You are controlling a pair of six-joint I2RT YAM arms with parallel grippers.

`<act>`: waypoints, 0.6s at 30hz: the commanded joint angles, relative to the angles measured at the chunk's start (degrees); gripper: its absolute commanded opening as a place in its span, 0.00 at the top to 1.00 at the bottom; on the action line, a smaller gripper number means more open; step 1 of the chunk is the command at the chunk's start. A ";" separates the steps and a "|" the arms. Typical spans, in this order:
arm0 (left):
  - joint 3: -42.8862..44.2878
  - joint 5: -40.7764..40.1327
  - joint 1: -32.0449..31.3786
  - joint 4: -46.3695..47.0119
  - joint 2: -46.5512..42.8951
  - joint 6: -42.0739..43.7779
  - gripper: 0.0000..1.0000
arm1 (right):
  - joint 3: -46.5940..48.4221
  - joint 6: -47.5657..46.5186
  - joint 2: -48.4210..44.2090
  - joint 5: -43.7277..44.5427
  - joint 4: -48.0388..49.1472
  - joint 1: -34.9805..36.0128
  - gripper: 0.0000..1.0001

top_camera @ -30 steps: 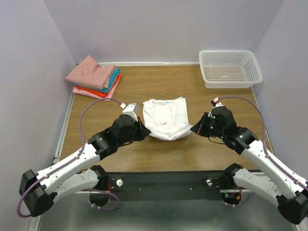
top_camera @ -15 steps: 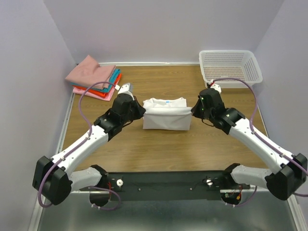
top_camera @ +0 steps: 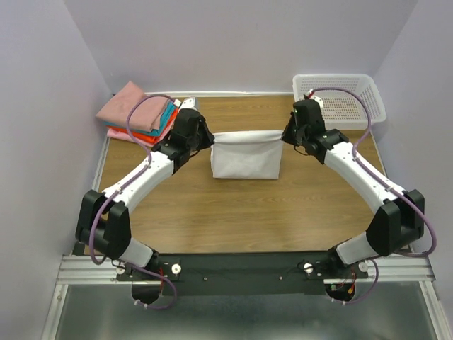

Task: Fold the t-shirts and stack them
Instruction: Fold the tshirt

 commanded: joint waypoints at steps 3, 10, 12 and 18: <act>8.16 0.40 2.13 -0.29 9.93 3.28 1.00 | 4.14 -3.04 7.04 -6.56 2.38 -4.86 1.00; 15.98 0.06 3.53 -2.49 19.25 4.42 1.00 | 11.60 -5.93 18.98 -12.45 3.26 -7.77 0.99; 16.60 -0.74 3.89 -2.67 20.92 4.42 1.00 | 12.93 -6.20 21.01 -13.77 3.35 -8.21 1.00; 21.16 -0.39 6.08 -3.64 26.62 6.26 1.00 | 17.68 -6.47 28.83 -16.76 3.44 -9.35 1.00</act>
